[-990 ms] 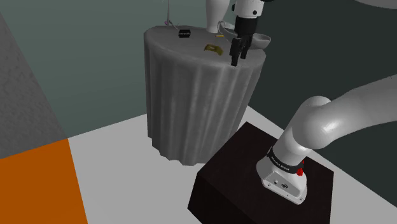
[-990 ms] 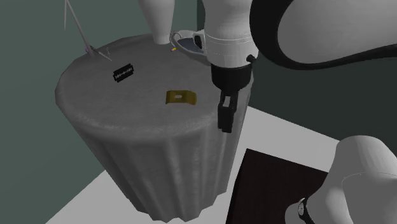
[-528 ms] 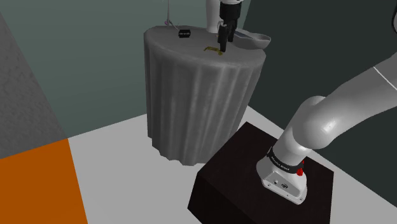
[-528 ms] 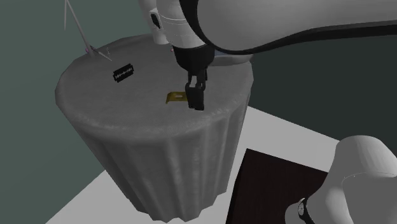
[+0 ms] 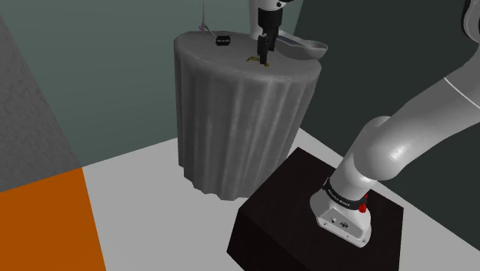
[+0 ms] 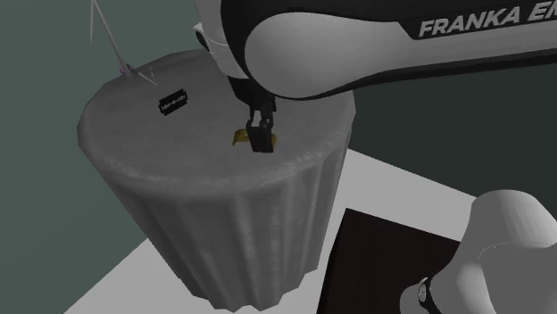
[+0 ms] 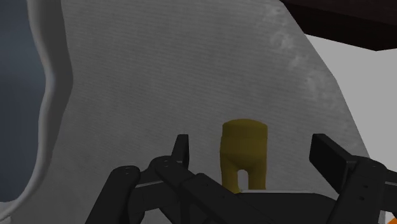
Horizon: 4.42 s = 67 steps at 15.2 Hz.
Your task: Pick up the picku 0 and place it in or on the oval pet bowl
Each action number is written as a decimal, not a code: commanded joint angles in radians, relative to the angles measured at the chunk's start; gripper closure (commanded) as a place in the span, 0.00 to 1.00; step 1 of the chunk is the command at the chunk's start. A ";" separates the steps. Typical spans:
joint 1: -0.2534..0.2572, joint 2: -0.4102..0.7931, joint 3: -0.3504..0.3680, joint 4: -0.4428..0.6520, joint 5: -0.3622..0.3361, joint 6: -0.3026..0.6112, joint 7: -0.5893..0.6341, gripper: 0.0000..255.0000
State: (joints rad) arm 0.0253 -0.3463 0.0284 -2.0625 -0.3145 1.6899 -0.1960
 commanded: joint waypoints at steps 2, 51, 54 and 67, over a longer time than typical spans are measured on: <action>-0.003 0.001 -0.006 -0.035 -0.004 0.037 0.003 0.00; 0.090 0.116 -0.192 0.094 0.228 0.078 -0.774 1.00; 0.091 0.119 -0.191 0.137 0.230 0.038 -0.776 1.00; 0.093 0.156 -0.189 0.353 0.237 -0.140 -0.789 1.00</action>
State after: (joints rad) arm 0.1183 -0.1969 -0.1605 -1.7305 -0.0788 1.5641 -0.9826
